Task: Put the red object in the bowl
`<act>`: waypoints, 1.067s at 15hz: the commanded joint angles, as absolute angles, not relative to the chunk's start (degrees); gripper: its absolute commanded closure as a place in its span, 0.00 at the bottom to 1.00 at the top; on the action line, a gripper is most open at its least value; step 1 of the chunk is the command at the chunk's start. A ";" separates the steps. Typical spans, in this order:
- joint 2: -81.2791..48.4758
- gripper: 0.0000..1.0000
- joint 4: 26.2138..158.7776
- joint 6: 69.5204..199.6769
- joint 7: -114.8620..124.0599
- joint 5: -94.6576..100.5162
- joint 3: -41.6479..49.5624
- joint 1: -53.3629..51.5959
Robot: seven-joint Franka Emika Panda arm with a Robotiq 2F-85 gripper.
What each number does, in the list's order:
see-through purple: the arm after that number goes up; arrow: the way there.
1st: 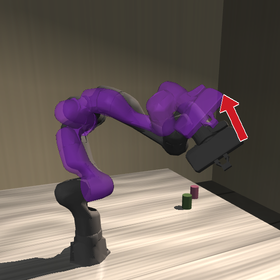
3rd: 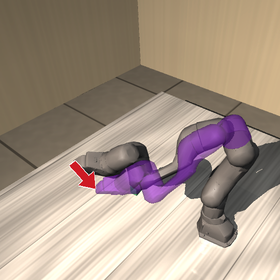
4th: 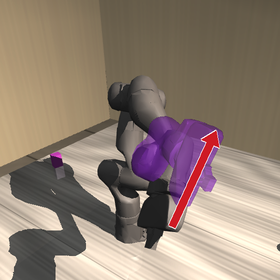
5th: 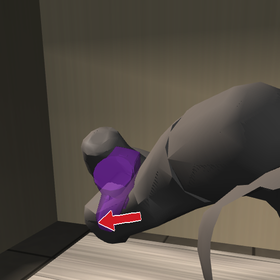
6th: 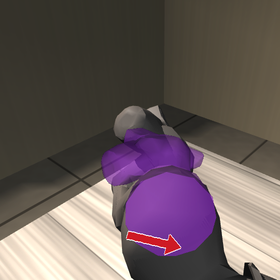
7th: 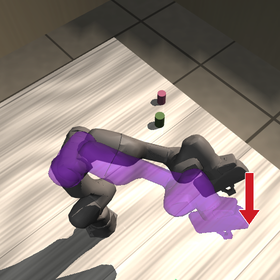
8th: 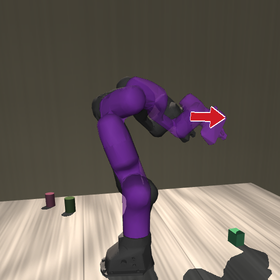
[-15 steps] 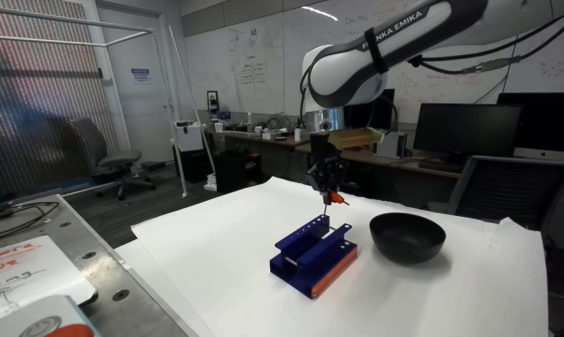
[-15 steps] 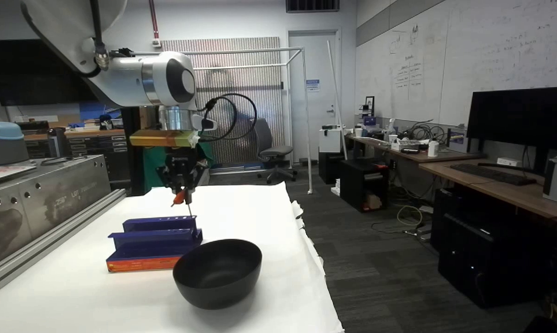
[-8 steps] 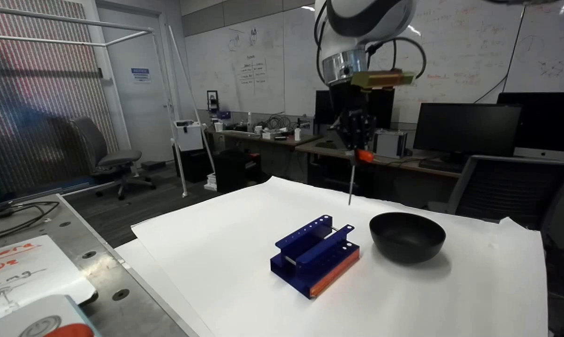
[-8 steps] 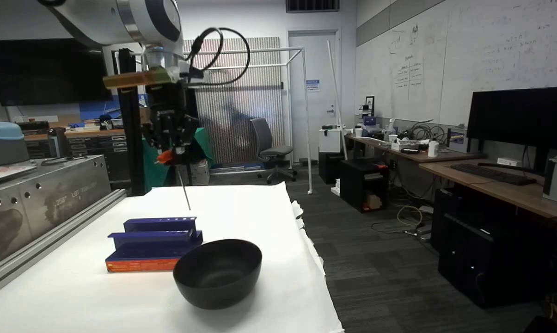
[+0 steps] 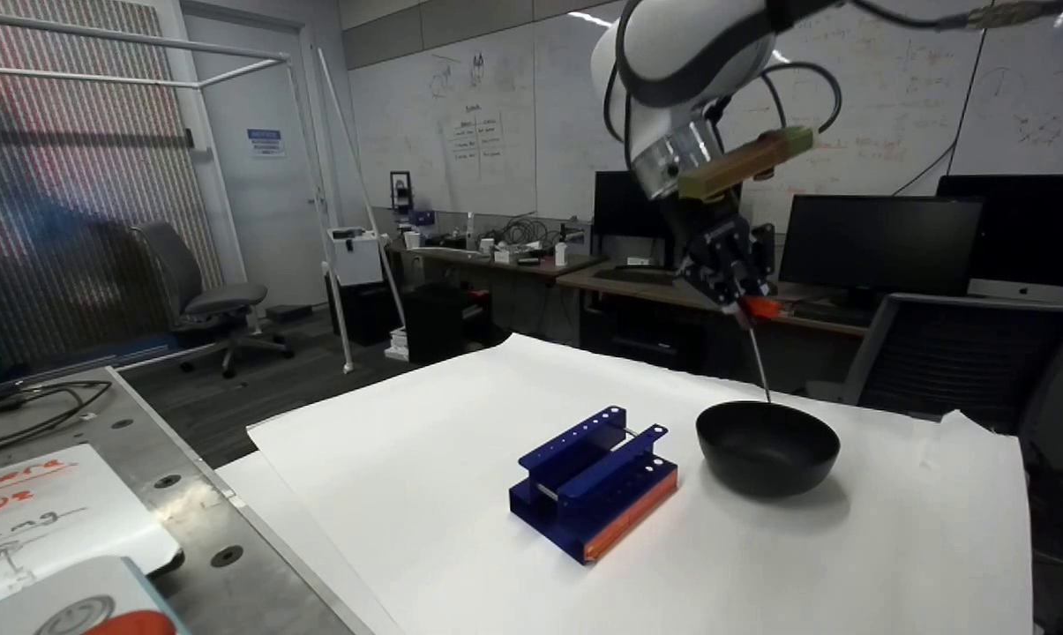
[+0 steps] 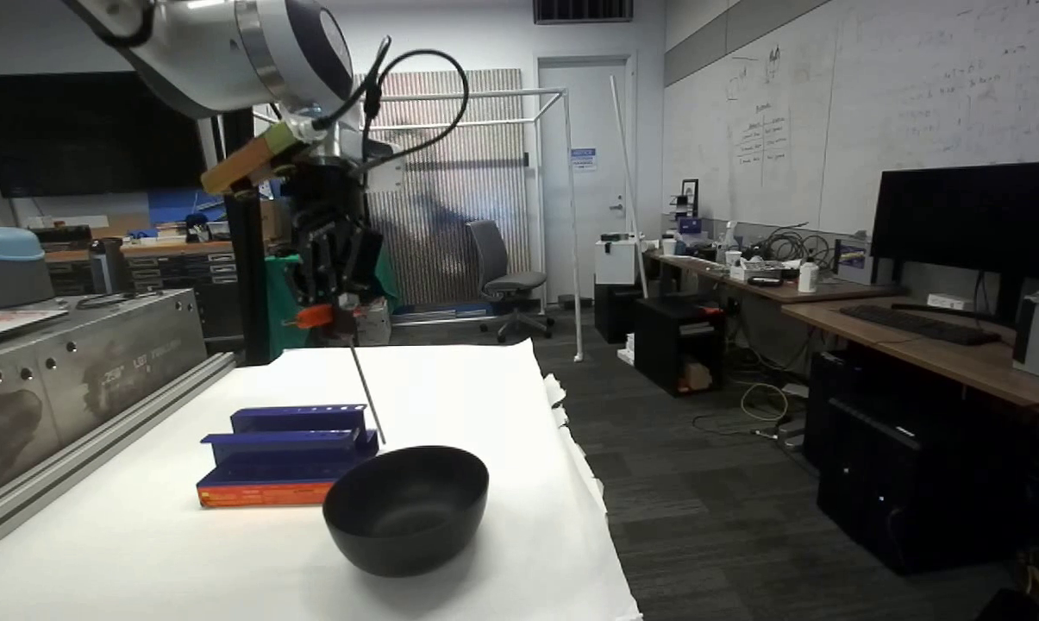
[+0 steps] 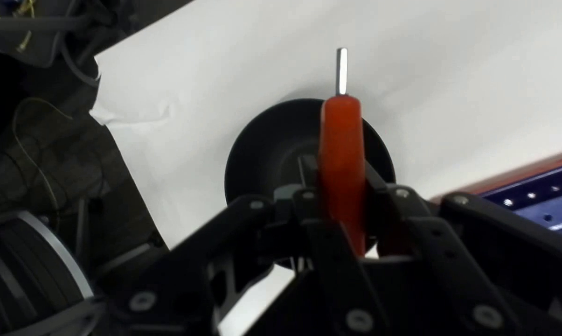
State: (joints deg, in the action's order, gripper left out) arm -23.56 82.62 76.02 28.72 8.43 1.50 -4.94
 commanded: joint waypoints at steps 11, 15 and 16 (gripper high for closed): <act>-41.19 0.23 69.78 75.46 29.77 -1.29 3.30 -2.72; -33.58 0.00 73.47 79.21 24.97 -6.63 2.30 -1.44; -31.36 0.00 74.59 79.98 24.37 -8.21 2.09 -1.20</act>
State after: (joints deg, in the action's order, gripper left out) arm -38.59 70.36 77.53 27.25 -4.34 3.14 -2.39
